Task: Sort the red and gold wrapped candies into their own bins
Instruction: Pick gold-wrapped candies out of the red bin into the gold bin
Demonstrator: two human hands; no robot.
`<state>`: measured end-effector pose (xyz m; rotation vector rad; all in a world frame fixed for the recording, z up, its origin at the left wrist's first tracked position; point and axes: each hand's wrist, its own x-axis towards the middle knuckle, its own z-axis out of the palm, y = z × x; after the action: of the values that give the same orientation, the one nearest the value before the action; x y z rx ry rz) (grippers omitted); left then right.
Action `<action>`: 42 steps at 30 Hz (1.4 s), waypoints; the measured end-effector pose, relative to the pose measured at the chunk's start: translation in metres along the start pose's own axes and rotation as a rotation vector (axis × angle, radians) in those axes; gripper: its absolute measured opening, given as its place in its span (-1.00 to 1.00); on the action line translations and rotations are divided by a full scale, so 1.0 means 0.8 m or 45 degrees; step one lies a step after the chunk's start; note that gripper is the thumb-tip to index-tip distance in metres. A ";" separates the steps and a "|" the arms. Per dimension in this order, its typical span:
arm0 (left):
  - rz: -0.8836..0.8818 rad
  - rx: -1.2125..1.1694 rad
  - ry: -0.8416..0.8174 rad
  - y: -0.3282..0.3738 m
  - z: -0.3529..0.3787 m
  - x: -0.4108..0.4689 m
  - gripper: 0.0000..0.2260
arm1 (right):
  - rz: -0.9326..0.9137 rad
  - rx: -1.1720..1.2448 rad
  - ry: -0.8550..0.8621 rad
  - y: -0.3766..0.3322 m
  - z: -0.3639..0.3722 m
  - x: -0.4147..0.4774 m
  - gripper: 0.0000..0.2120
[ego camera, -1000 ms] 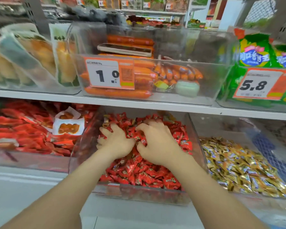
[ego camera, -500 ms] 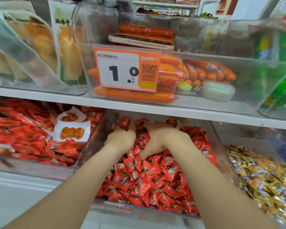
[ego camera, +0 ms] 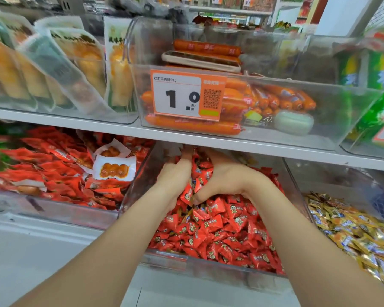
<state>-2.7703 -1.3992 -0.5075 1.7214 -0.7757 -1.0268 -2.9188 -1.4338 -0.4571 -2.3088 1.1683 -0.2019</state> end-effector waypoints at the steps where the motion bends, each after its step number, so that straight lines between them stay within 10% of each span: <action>1: 0.044 0.006 0.004 0.005 0.000 -0.008 -0.05 | 0.006 -0.002 0.028 0.002 -0.006 -0.008 -0.16; 15: 0.602 1.084 -0.417 -0.008 0.031 -0.108 -0.41 | -0.096 -0.164 0.223 0.045 -0.015 -0.129 0.07; 32: 1.047 1.053 -0.367 -0.015 -0.056 -0.088 -0.66 | 0.060 -0.505 0.110 0.011 -0.031 -0.175 -0.22; 36: 1.150 1.051 -0.373 -0.011 -0.052 -0.095 -0.74 | 0.137 -0.854 0.472 0.003 -0.020 -0.172 -0.60; 39: 1.135 1.038 -0.430 -0.011 -0.051 -0.099 -0.77 | 0.074 -0.424 0.586 0.011 -0.016 -0.165 -0.76; 42: 1.155 1.025 -0.418 -0.011 -0.052 -0.099 -0.82 | 0.131 -0.409 0.428 0.022 0.001 -0.157 -0.46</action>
<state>-2.7685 -1.3122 -0.4844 1.4976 -2.1436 -0.3447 -3.0077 -1.3434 -0.4539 -2.5494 1.5815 -0.4020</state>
